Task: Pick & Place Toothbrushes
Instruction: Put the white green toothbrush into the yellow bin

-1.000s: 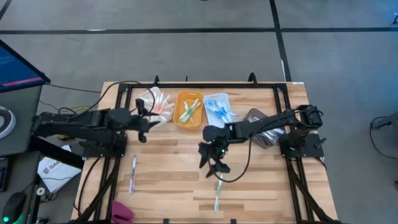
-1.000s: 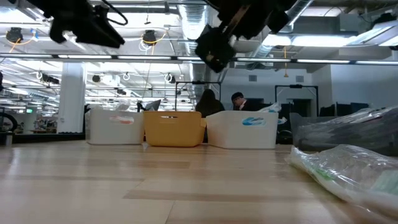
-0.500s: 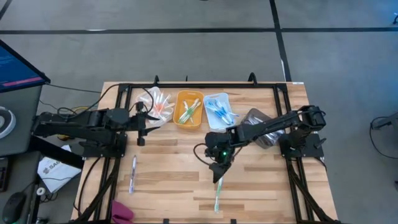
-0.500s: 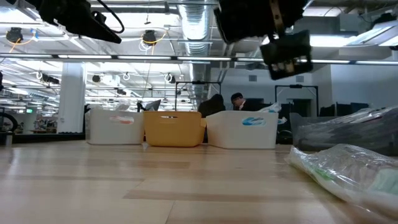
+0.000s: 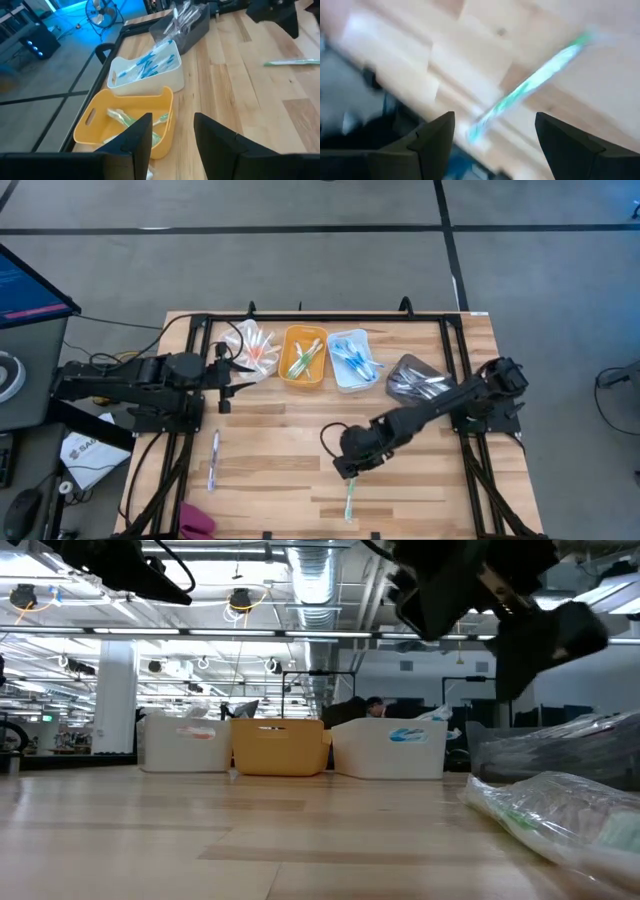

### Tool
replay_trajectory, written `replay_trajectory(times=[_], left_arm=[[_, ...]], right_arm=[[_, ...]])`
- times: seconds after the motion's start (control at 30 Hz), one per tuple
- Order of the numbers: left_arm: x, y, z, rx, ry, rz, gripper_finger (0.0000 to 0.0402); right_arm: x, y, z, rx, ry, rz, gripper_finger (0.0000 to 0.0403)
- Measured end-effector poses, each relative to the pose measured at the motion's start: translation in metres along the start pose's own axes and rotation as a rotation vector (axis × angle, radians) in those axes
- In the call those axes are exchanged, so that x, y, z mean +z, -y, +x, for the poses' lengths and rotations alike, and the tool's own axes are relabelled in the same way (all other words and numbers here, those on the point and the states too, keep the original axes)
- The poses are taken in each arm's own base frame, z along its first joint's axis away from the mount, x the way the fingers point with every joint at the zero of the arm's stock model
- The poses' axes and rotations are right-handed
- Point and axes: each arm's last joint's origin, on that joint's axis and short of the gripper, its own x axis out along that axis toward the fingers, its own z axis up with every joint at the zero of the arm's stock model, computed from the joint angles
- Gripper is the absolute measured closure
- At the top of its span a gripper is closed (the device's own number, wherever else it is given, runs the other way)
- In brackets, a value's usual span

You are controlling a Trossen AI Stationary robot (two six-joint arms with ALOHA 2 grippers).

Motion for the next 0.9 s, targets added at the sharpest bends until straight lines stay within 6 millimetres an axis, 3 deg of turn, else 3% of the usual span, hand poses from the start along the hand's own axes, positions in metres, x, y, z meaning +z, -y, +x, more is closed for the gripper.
replay_trajectory(times=[0.27, 0.4, 0.57, 0.77, 0.9], left_arm=[[0.004, -0.001, -0.001, 0.011, 0.041, -0.012, 0.0264], [0.005, -0.001, -0.001, 0.015, 0.055, 0.000, 0.0264], [0.006, -0.002, -0.001, 0.022, 0.057, 0.022, 0.0263], [0.006, -0.003, -0.006, 0.028, 0.077, 0.016, 0.0263], [0.006, -0.004, -0.009, 0.030, 0.094, -0.021, 0.0263]], right_arm=[[-0.036, 0.002, 0.010, -0.023, 0.262, 0.242, 0.0132], [-0.043, 0.009, 0.029, -0.078, 0.278, 0.270, 0.0132], [-0.032, 0.021, 0.060, -0.158, 0.294, 0.366, 0.0132], [-0.011, 0.013, 0.078, -0.222, 0.259, 0.463, 0.0132], [0.002, 0.007, 0.088, -0.372, 0.131, 0.558, 0.0138]])
